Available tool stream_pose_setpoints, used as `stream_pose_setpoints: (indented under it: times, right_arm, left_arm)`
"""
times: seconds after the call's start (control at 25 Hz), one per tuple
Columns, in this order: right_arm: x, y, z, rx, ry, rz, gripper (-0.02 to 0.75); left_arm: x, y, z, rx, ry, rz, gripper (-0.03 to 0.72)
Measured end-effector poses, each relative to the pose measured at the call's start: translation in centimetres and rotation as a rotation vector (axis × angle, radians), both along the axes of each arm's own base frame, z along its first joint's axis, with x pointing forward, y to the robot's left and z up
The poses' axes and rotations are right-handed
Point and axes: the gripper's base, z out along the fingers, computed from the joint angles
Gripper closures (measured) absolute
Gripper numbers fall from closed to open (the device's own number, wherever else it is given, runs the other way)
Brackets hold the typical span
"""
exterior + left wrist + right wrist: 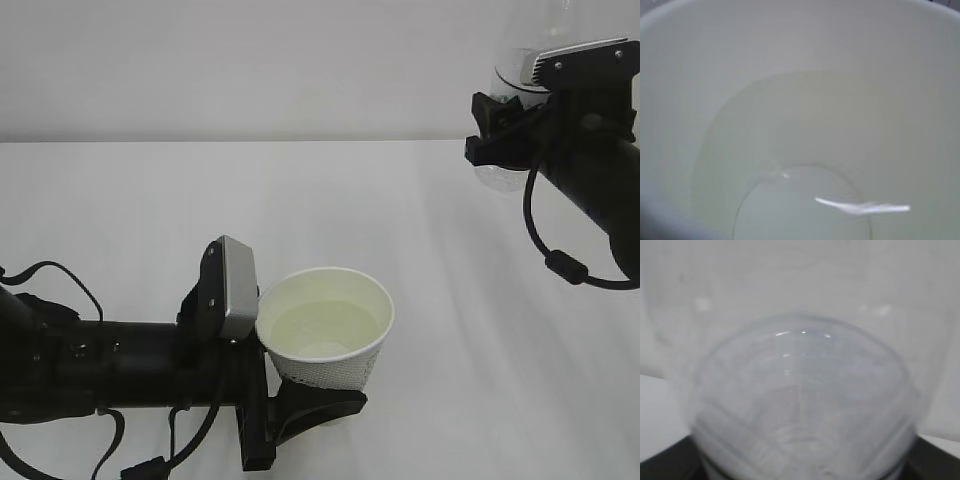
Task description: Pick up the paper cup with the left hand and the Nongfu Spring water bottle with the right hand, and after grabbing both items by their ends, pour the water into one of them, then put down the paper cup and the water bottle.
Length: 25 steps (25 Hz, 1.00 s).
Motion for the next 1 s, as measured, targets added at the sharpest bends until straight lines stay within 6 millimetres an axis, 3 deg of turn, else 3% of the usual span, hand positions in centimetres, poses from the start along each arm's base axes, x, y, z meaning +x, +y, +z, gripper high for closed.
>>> stream_pose_setpoints:
  times: [0.64,1.0]
  right_arm:
    - [0.9,-0.4,-5.1,0.007,0.116,-0.065,0.253]
    - [1.0,-0.7,-6.6,0.033,0.136,-0.115,0.253]
  left_arm:
    - [0.0,0.0,0.0,-0.001,0.001,0.003,0.180]
    - [0.3,0.0,0.1,-0.008,0.005,0.031,0.180]
